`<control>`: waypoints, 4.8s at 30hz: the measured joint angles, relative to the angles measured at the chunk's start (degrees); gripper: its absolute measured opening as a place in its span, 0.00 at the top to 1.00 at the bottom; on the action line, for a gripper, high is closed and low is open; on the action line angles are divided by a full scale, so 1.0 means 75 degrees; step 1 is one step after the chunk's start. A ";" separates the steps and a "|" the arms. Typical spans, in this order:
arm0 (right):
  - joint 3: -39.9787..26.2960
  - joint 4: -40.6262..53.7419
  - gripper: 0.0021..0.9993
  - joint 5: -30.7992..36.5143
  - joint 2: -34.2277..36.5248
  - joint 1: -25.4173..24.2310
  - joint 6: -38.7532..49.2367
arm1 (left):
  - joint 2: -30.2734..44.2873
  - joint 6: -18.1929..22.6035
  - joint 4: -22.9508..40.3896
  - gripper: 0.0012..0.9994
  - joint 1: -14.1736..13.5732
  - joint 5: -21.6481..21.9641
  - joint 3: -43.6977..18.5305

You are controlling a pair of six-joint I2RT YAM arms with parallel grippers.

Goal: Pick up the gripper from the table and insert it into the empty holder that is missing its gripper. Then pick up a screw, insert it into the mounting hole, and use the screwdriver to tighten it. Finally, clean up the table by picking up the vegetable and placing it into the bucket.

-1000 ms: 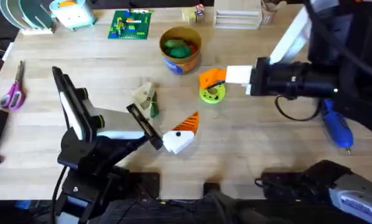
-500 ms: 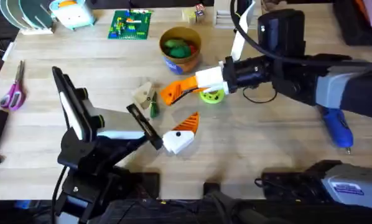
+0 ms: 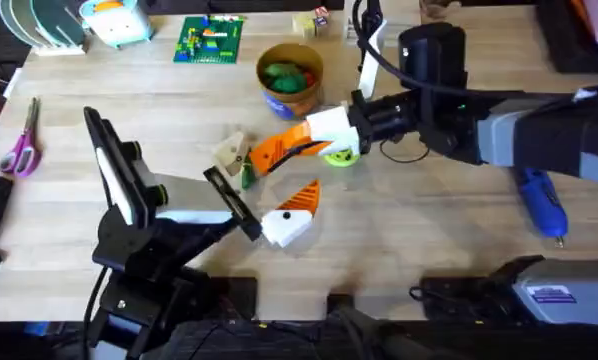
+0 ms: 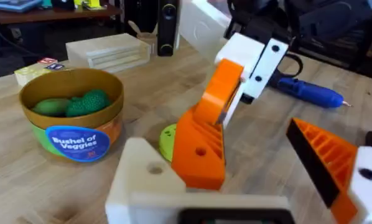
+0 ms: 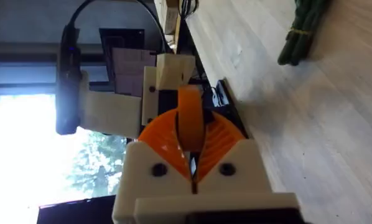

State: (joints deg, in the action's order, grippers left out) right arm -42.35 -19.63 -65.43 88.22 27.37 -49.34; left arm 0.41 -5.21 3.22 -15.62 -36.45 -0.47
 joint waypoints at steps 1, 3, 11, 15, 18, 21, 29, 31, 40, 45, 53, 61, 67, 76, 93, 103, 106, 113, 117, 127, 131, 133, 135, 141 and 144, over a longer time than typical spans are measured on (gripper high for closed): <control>0.0000 -0.0093 0.99 -0.0018 0.0068 0.0036 -0.0048 | 0.0003 0.0000 0.0000 0.01 0.0000 -0.0001 0.0000; 0.0000 -0.0409 0.99 -0.0035 0.0193 0.0119 -0.0174 | 0.0003 0.0000 0.0000 0.01 0.0000 0.0000 0.0000; 0.0000 -0.1146 0.99 -0.0076 0.0240 0.0207 -0.0634 | 0.0002 0.0001 0.0000 0.01 0.0000 0.0000 0.0000; 0.0000 -0.1469 0.99 -0.0056 0.0357 0.0209 -0.0831 | 0.0000 0.0003 0.0000 0.01 0.0000 0.0006 0.0000; 0.0000 -0.2026 0.99 -0.0059 0.0628 0.0232 -0.1092 | 0.0001 0.0002 0.0003 0.01 0.0003 0.0060 0.0000; 0.0000 -0.2547 0.99 -0.0072 0.0919 0.0276 -0.1399 | 0.0001 -0.0038 0.0006 0.01 0.0022 0.0191 0.0000; -0.0210 -0.2877 0.99 -0.0076 0.1490 0.0487 -0.2061 | 0.0055 -0.0259 0.0023 0.01 0.0023 0.0152 0.0000; -0.0273 -0.2870 0.99 -0.0054 0.1521 0.0555 -0.2127 | 0.0052 -0.0262 0.0020 0.01 0.0015 0.0103 0.0000; -0.0492 -0.2838 0.99 0.0372 0.1593 0.0926 -0.2232 | 0.0052 -0.0259 0.0017 0.01 0.0032 0.0183 0.0000; -0.0597 -0.2816 0.99 0.0492 0.1654 0.0980 -0.2230 | 0.0052 -0.0254 0.0015 0.01 0.0058 0.0299 0.0000; -0.0606 -0.2810 0.96 0.0550 0.1654 0.0994 -0.2227 | 0.0052 -0.0256 0.0015 0.01 0.0058 0.0350 0.0000; -0.0618 -0.2801 0.82 0.0587 0.1654 0.1020 -0.2198 | 0.0052 -0.0254 0.0015 0.01 0.0058 0.0377 0.0000; -0.0618 -0.2742 0.69 0.0544 0.1654 0.0993 -0.2124 | 0.0049 -0.0229 0.0006 0.01 0.0058 0.0323 0.0000; -0.0618 -0.2711 0.48 0.0313 0.1783 0.0883 -0.2078 | 0.0050 -0.0166 0.0003 0.01 0.0000 0.0017 0.0000; -0.0682 -0.2731 0.12 0.0522 0.1791 -0.0234 -0.1236 | 0.0049 -0.0163 0.0004 0.01 0.0000 -0.0002 0.0000; -0.1794 0.1794 0.11 0.1426 0.0652 -0.1186 0.1293 | 0.0049 -0.0163 0.0005 0.01 0.0000 -0.0003 0.0000; -0.2198 0.3671 0.11 0.2212 0.0073 -0.1270 0.2518 | 0.0049 -0.0163 0.0006 0.01 0.0000 -0.0003 0.0000; -0.2550 0.6995 0.11 0.5567 -0.0948 -0.0515 0.5158 | 0.0052 -0.0163 0.0006 0.01 0.0000 -0.0003 0.0000; -0.2550 0.7890 0.11 0.6995 -0.0821 0.0210 0.6064 | 0.0050 -0.0163 0.0006 0.01 0.0000 -0.0003 0.0000; -0.2550 0.8010 0.18 0.8675 -0.0113 0.1209 0.6644 | 0.0052 -0.0163 0.0006 0.01 0.0000 -0.0003 0.0000; -0.2550 0.7998 0.30 0.8913 0.0219 0.1392 0.6637 | 0.0049 -0.0163 0.0005 0.01 0.0000 -0.0003 0.0000; -0.2550 0.7958 0.35 0.8978 0.0318 0.1454 0.6633 | 0.0049 -0.0163 0.0005 0.01 0.0000 -0.0003 0.0000; -0.2550 0.7887 0.40 0.9011 0.0385 0.1518 0.6634 | 0.0050 -0.0163 0.0006 0.01 0.0000 -0.0002 0.0000; -0.2550 0.7763 0.55 0.9040 0.0624 0.1610 0.6632 | 0.0050 -0.0163 0.0006 0.01 0.0000 -0.0003 0.0000; -0.2550 0.7751 0.67 0.9066 0.0795 0.1615 0.6612 | 0.0052 -0.0163 0.0003 0.01 0.0000 -0.0003 0.0000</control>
State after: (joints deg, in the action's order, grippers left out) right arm -61.47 38.50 2.57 94.18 39.48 0.25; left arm 0.80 -6.44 3.25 -15.62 -36.47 -0.47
